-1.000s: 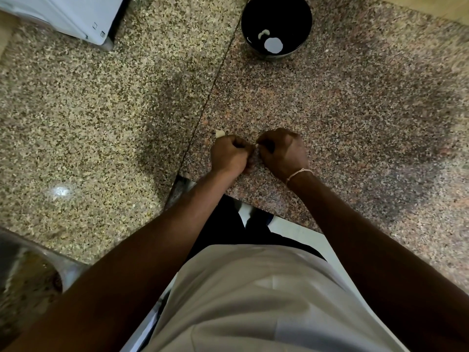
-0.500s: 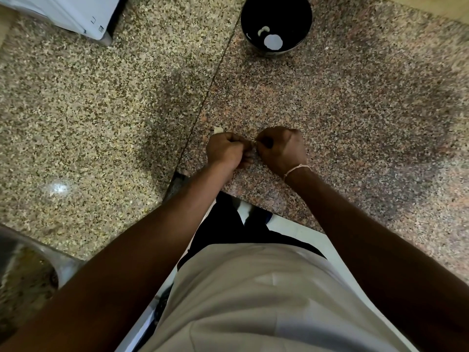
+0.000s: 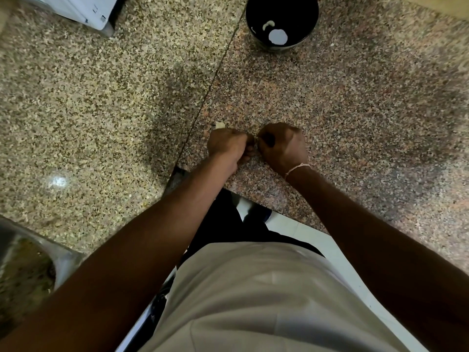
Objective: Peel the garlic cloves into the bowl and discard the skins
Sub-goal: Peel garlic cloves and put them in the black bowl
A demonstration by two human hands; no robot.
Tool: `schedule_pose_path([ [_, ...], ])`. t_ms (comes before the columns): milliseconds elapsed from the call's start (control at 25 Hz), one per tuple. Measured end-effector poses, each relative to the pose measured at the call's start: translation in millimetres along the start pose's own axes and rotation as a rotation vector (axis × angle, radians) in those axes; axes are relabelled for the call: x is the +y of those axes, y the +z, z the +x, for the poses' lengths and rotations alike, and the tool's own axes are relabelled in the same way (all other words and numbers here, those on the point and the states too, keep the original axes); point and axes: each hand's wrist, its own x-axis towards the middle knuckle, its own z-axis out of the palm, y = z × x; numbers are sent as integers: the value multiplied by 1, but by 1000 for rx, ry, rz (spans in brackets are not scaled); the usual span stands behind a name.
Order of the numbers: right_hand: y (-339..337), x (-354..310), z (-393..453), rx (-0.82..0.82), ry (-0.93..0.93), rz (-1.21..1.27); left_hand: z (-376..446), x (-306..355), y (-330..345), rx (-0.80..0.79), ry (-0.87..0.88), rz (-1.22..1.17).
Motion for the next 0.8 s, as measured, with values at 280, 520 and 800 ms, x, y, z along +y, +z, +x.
schedule_pose_path([
  [280,2,4,-1,13,-5,31,-1,0,2,10,10,11],
  [520,4,8,0,-16,12,55,-5,-8,-3,-24,82,-20],
  [800,7,2,-6,80,57,156,-8,-4,-16,-236,167,8],
])
